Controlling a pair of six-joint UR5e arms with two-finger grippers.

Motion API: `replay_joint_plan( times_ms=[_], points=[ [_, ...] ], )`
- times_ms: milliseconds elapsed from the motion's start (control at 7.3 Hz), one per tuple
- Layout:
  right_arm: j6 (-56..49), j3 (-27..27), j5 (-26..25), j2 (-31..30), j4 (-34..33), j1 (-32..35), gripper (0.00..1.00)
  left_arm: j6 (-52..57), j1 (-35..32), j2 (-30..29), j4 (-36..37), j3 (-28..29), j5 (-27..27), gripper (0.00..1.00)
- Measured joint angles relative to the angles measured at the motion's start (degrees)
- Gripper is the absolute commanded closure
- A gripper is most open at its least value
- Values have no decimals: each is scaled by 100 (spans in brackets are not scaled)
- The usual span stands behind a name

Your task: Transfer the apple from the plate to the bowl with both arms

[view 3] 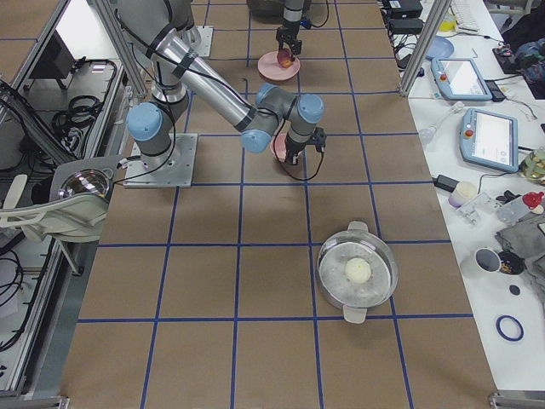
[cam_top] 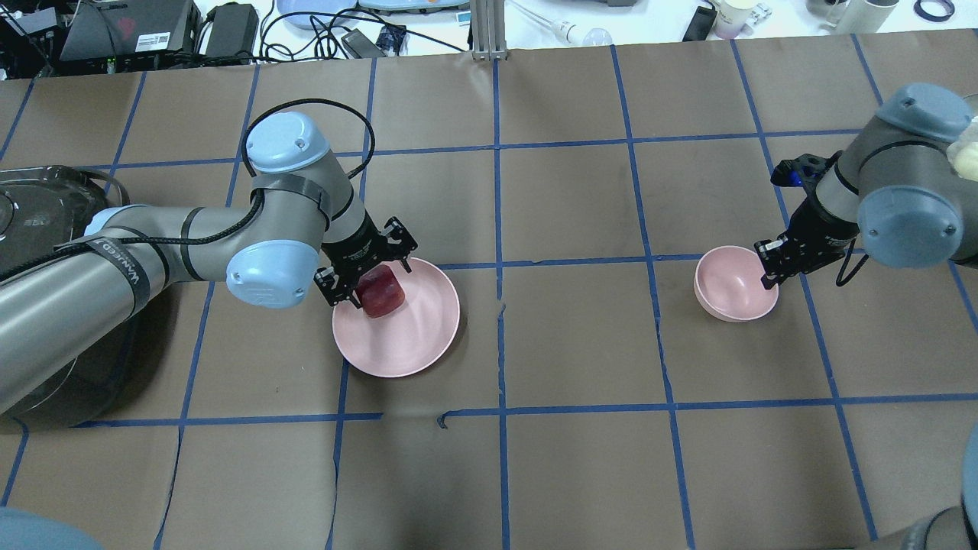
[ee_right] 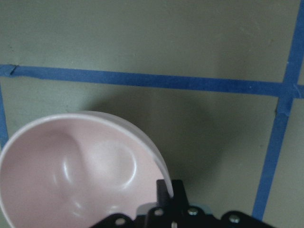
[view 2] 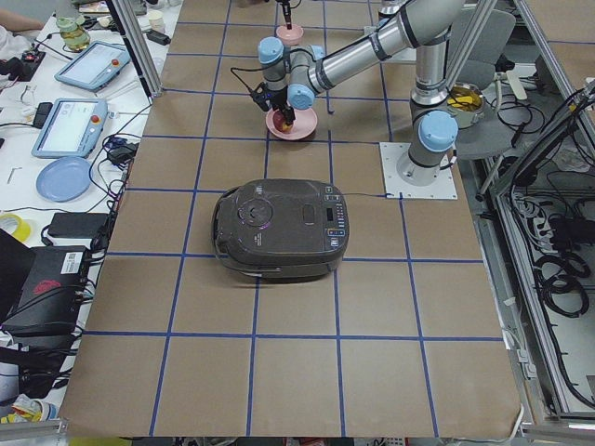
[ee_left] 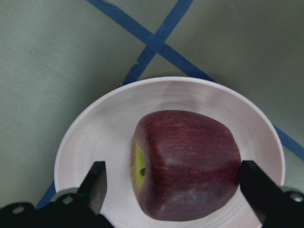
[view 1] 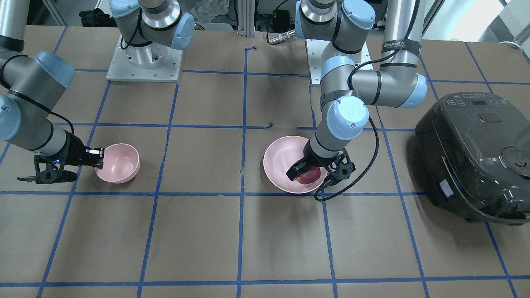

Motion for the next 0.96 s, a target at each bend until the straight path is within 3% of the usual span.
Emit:
replay_joint_plan(
  times_ms=[137,274,411,822,959],
  points=[
    [185,-25,12,-25,17,114,100,10,-6,-40,34,-2,-33,9],
    [612,-101,59,-44,20,466,100,35,-7,-55,46,-2,-39,43],
    [1166,-231,176,-53,9,1036,100,105,-6,-56,50,0,-27,71],
    [2758,-374,383,-37,-32,2450,100,801,18,39,60,24,24,82],
    [2902,-361,396,-21,-37,2585,100,1180,25,117,61,38,-14,93]
  ],
)
